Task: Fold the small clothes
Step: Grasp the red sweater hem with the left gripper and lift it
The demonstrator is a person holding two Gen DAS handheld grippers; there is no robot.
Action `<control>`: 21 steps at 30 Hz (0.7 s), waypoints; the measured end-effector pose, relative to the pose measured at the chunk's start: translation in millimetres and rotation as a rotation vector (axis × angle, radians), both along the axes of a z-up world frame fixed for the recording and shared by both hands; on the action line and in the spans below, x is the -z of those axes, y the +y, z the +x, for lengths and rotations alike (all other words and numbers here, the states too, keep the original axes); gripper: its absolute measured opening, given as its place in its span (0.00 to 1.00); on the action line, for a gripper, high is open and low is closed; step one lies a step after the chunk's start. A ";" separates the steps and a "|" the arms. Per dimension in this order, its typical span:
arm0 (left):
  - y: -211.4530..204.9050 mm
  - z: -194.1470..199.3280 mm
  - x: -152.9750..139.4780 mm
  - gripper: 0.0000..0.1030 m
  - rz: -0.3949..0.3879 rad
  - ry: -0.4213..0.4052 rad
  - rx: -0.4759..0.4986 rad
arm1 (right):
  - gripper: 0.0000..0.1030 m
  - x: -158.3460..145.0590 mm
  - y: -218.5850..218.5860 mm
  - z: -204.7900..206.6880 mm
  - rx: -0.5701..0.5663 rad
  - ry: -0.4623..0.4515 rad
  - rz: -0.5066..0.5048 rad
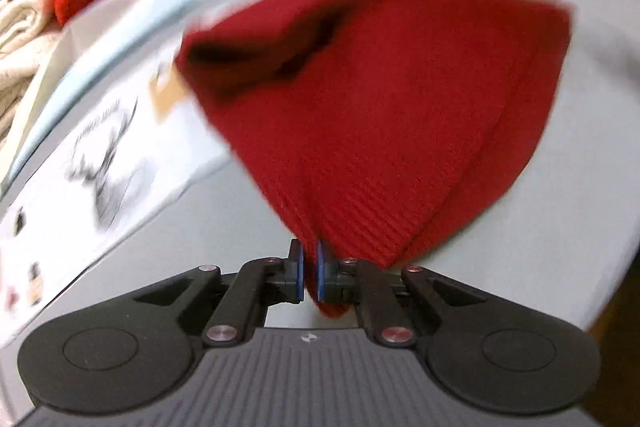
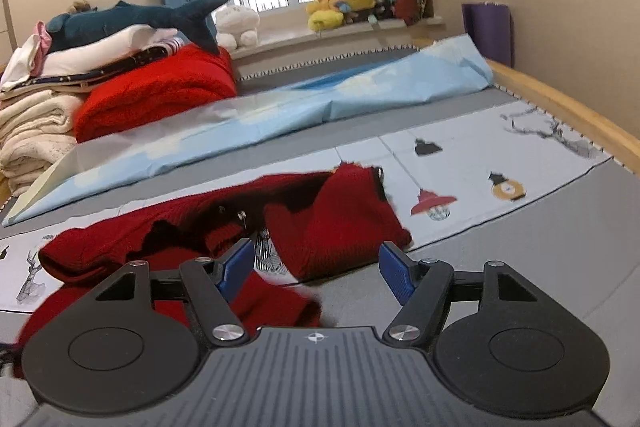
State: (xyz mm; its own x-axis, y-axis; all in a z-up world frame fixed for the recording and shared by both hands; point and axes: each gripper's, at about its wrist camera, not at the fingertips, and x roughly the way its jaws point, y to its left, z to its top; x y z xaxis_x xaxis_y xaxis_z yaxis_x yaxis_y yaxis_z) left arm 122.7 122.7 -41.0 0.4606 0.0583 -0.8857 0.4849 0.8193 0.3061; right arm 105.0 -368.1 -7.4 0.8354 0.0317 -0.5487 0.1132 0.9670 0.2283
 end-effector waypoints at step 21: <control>70.9 45.5 34.3 0.42 -0.363 0.184 -0.312 | 0.61 126.0 46.4 80.2 -0.084 0.505 -0.109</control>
